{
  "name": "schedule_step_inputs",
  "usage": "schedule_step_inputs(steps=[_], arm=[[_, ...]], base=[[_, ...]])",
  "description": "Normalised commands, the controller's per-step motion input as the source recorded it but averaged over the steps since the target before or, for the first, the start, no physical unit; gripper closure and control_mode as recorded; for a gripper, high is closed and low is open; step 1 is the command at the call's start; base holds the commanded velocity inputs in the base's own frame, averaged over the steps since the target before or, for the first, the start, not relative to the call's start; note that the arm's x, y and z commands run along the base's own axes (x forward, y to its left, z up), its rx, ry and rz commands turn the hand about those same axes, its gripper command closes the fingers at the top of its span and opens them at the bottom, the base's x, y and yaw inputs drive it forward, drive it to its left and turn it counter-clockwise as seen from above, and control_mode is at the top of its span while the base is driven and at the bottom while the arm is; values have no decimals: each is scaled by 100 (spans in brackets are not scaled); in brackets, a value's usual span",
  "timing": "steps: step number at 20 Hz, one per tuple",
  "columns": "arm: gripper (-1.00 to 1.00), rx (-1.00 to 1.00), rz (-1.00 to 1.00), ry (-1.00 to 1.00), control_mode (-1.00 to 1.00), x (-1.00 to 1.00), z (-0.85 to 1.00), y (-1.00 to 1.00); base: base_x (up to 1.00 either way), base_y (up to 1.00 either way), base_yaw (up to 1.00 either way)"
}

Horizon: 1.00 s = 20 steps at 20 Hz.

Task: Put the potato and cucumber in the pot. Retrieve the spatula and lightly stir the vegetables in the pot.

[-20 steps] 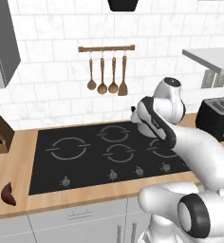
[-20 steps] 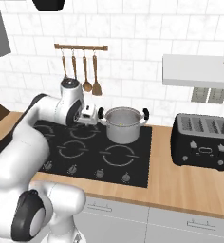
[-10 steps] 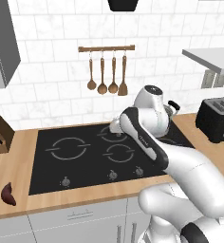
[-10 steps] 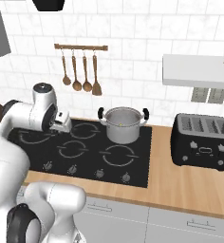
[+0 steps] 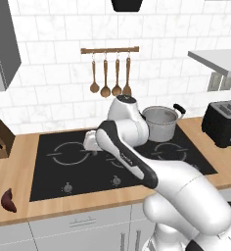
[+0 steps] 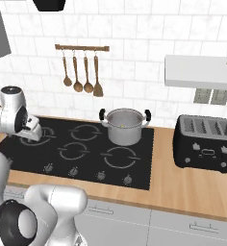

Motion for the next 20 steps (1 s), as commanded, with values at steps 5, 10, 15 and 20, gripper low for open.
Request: schedule_step_inputs(steps=[5, 10, 15, 20], arm=[[-100, -3, 14, 9, -100, -11, -9, 100], [-100, -1, 18, 3, -100, 0, -19, 100], [-100, 0, 16, 0, -100, 0, -33, 100], [-100, -1, 10, 0, -100, 0, -20, 100]], base=[[0, 0, 0], [0, 0, 0], [0, 0, 0], [0, 0, 0]])
